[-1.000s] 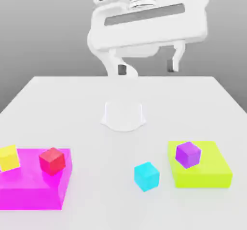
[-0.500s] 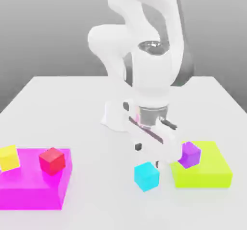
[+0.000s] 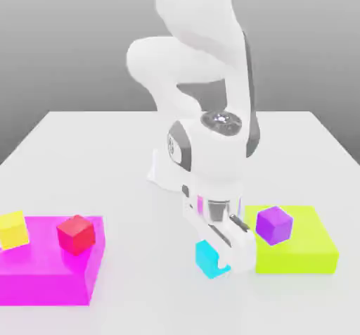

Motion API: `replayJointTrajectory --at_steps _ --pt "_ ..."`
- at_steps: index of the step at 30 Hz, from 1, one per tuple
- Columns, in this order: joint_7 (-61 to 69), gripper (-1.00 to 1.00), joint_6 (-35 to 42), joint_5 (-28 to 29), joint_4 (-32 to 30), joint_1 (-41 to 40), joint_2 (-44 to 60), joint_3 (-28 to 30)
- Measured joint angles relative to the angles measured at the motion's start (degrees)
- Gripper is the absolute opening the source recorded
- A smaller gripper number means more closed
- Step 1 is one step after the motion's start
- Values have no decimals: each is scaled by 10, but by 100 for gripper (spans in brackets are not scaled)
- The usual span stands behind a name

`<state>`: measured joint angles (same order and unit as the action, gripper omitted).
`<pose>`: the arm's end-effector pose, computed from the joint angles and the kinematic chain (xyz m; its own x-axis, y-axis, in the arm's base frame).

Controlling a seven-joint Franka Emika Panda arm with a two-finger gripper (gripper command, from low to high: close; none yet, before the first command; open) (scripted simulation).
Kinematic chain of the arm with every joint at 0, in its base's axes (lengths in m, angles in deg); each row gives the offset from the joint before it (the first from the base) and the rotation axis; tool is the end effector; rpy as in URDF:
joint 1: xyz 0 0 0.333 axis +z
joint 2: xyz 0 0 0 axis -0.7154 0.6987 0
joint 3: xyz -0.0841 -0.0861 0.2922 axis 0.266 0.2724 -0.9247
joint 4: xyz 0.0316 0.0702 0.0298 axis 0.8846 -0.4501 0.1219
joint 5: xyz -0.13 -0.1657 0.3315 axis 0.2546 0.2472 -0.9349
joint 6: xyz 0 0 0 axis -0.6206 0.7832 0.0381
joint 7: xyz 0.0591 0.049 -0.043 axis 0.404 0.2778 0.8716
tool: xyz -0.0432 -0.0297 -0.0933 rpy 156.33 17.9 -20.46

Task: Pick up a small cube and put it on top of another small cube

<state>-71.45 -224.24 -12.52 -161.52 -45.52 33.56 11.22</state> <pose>0.3418 0.0680 0.1466 -0.2750 -0.9614 -0.0024 -0.9614 0.2750 -0.0018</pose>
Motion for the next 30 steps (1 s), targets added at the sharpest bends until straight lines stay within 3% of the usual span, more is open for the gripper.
replayJointTrajectory --at_steps 4,7,23,28,29,30 --pt "76 -100 63 -105 -16 -13 -81 -42" --pt "121 -100 111 -143 -15 -5 -129 -27" --pt "342 -100 353 -111 108 -177 -247 151" --pt "366 -100 271 -120 97 -185 -176 166" --pt "368 100 257 -122 95 -185 -165 167" --pt "368 100 257 -122 95 -185 -165 167"
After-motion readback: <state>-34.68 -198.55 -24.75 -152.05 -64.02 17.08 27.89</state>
